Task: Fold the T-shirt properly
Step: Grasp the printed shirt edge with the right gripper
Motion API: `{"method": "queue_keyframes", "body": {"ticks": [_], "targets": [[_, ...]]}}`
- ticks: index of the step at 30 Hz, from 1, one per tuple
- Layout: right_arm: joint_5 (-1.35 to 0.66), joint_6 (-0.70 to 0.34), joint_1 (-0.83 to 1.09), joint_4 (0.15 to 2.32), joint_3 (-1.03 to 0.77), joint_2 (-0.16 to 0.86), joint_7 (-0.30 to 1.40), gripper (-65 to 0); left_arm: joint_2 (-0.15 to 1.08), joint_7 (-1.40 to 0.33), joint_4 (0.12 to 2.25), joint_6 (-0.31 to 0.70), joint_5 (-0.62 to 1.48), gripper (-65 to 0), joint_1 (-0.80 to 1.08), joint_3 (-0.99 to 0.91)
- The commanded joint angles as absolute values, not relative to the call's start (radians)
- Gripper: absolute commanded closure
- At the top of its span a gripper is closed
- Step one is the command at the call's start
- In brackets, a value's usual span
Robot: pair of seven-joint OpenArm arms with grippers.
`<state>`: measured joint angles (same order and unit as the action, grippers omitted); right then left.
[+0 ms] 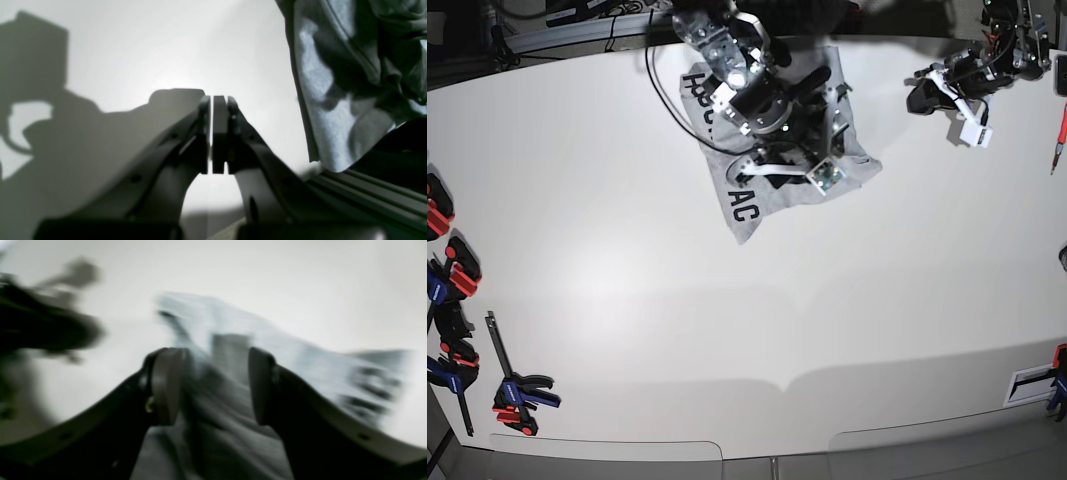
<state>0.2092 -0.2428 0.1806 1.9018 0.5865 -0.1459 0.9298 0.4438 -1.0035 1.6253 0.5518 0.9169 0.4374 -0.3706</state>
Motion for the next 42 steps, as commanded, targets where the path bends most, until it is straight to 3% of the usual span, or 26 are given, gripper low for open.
{"method": "queue_keyframes", "body": {"ticks": [1,7,13,21,36,38,42], "targets": [[0.224,-0.216,0.168,1.948,0.588,-0.157,0.909,-31.9,0.46,-0.995,1.642,0.562,0.936,0.0,0.435,-0.377],[0.224,-0.183,0.181,2.123,0.492,-0.157,0.936,-31.9,0.46,-0.996,1.642,0.562,0.936,0.0,0.435,-0.377],[0.093,-0.187,0.208,2.135,0.234,-0.097,0.934,-31.9,0.461,-0.995,1.642,0.562,0.933,0.0,0.435,-0.377],[-0.403,-0.448,0.269,2.133,-0.084,-0.088,0.985,-31.9,0.46,-0.995,1.642,0.577,0.934,0.0,0.435,-0.377],[-0.451,-0.504,0.237,1.959,-0.104,-0.089,1.01,-31.6,0.46,-0.994,1.642,0.577,0.934,0.0,0.435,-0.377],[-0.455,-0.51,0.233,1.959,-0.104,-0.089,1.024,-28.3,0.46,-0.993,1.642,0.577,0.934,0.0,0.435,-0.377],[-0.457,-0.51,0.233,1.959,-0.104,-0.089,1.041,-9.4,0.46,-0.981,1.642,0.577,0.934,0.0,0.435,-0.377]]}}
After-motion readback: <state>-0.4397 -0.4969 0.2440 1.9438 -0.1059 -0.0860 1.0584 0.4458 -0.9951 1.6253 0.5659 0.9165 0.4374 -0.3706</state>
